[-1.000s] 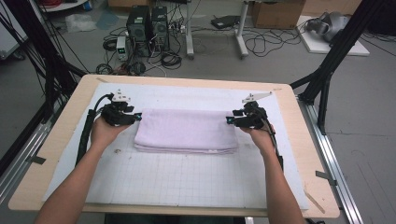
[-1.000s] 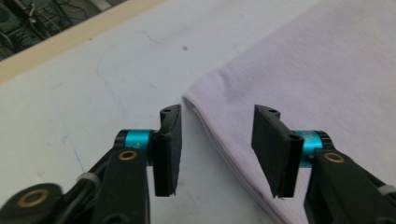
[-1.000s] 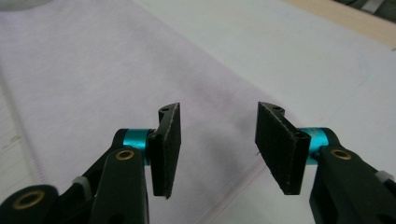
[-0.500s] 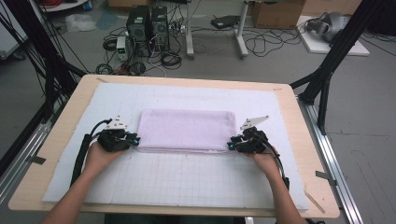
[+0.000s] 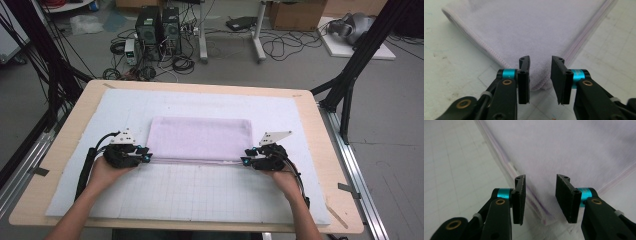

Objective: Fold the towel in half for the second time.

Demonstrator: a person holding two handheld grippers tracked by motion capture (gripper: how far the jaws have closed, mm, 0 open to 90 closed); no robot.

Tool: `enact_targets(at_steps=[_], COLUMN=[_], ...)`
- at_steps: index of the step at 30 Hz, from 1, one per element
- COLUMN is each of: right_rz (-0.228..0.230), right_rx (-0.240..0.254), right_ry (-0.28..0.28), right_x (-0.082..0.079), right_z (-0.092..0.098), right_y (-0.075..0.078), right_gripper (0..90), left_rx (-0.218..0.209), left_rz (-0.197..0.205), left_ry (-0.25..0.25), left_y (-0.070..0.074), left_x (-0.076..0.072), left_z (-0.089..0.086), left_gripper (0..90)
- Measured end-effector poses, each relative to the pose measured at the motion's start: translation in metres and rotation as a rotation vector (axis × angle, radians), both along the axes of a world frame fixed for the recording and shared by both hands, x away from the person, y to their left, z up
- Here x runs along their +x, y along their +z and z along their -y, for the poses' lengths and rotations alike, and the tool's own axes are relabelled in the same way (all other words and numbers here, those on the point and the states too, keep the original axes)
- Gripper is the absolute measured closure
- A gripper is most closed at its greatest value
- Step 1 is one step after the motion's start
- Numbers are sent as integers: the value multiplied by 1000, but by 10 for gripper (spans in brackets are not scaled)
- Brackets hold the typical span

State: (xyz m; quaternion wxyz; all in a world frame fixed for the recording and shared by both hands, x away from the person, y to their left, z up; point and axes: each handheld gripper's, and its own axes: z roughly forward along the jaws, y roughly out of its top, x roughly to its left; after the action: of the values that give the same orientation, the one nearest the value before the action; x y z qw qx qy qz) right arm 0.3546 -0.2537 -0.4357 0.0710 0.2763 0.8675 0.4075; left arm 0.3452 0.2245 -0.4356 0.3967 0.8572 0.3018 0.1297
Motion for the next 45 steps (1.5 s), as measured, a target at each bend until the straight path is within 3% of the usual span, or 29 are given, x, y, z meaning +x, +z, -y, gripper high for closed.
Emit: enact_targets(at_steps=[2,4,5,7,14,17,19,20,22,27,32,37,45], right_rz=[-8,9,7,13,50,21,1,-4,-39,19,20,64,76], right_rx=[-29,-43,-34,-39,44,7,-22,-25,9,100,147,144,142], right_ry=[-2,0,12,19,19,44,55,49,44,-10,-73,-79,-115], right_x=[0,0,0,1,-7,-11,-13,-13,-12,-12,-7,-11,-17], right_z=[-3,-4,-4,-5,5,3,0,-1,0,8,13,9,6], right_y=[-6,-4,-3,0,14,12,5,2,1,11,10,14,14], right_gripper=[671,818,835,848,849,842,800,716,644,507,419,389,246], left_rx=[1,7,3,2,-26,-17,-11,-12,-24,-63,-91,-115,-125], left_rz=[9,19,17,26,62,47,33,24,15,38,57,71,87], left_ry=[12,18,21,28,27,20,14,13,12,25,42,62,87], left_y=[-4,-3,-2,1,15,10,4,2,0,6,8,10,14], left_x=[-1,0,1,0,-10,-13,-15,-16,-17,-22,-26,-31,-39], left_z=[1,1,1,0,-6,-7,-6,-5,-5,-7,-8,-11,-20], left_gripper=[730,824,851,868,872,871,860,839,771,658,572,501,417])
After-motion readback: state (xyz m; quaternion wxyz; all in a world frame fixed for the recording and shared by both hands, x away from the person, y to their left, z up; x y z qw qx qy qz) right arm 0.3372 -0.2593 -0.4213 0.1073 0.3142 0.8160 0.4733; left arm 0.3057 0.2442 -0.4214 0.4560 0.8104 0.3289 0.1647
